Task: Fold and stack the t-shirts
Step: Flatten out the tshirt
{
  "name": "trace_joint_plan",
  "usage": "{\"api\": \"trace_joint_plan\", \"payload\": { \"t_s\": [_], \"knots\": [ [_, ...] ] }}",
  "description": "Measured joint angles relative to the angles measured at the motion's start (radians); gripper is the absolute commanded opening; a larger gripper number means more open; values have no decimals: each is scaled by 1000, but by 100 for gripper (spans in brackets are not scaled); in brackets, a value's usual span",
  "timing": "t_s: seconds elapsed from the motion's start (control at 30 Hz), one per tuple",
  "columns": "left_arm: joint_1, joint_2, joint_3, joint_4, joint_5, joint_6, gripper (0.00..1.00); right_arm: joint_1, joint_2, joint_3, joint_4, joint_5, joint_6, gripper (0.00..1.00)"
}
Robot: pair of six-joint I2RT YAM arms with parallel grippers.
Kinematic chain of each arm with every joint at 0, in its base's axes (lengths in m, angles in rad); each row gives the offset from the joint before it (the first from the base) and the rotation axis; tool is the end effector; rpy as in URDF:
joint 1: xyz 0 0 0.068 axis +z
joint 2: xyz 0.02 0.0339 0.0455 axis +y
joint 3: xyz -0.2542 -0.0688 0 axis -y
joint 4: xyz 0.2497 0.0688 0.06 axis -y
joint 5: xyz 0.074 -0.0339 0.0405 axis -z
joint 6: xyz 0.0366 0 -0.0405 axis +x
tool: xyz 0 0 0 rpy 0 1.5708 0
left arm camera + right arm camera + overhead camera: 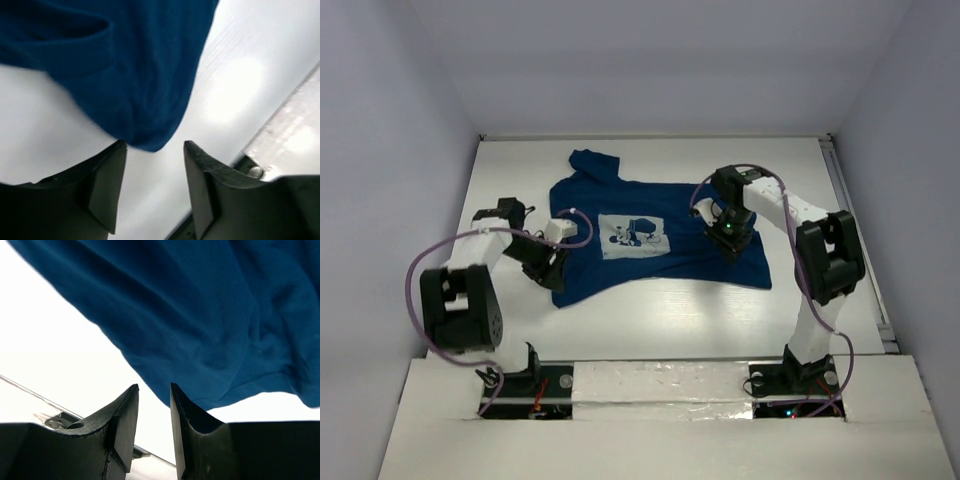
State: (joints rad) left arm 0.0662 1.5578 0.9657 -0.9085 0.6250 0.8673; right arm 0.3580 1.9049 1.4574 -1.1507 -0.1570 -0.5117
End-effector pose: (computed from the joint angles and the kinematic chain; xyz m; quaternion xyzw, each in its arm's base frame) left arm 0.2655 -0.0039 0.1747 0.3807 0.8715 -0.2594 0.1681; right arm 0.3271 0.1285 0.1896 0.4190 -0.9045 -0.0792 0.0076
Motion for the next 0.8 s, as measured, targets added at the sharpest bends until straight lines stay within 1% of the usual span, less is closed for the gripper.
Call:
{"api": "trace_joint_plan", "payload": {
  "t_s": [0.03, 0.07, 0.17, 0.23, 0.3, 0.47, 0.6, 0.63, 0.67, 0.73, 0.77, 0.8],
  "knots": [
    [0, -49, -9, 18, -18, -15, 55, 4, -12, -1, 0, 0, -1, 37],
    [0, -108, -15, 37, -35, -32, 65, 5, -23, -1, 2, -1, -1, 37],
    [0, -238, -29, 88, -68, -69, 72, 11, -42, -2, 9, -2, 0, 38],
    [0, -272, -41, 111, -85, -91, 73, 18, -42, -2, 11, -4, 0, 37],
    [0, -263, -55, 127, -103, -109, 72, 30, -42, -2, 12, -8, 0, 37],
    [0, -185, -64, 117, -122, -126, 69, 53, -42, -2, 14, -19, 3, 37],
    [0, -93, -64, 100, -122, -125, 68, 61, -43, -2, 14, -28, 4, 37],
    [0, -74, -64, 101, -122, -125, 66, 62, -43, -2, 14, -29, 4, 37],
    [0, -60, -64, 100, -121, -124, 61, 62, -44, -2, 14, -30, 4, 37],
    [-2, -32, -64, 99, -113, -122, 55, 62, -44, -2, 14, -34, 4, 37],
    [-5, -19, -64, 98, -109, -121, 42, 62, -44, -2, 14, -34, 4, 37],
    [-7, -6, -64, 97, -106, -120, 33, 62, -44, -2, 14, -34, 4, 37]
  ]
}}
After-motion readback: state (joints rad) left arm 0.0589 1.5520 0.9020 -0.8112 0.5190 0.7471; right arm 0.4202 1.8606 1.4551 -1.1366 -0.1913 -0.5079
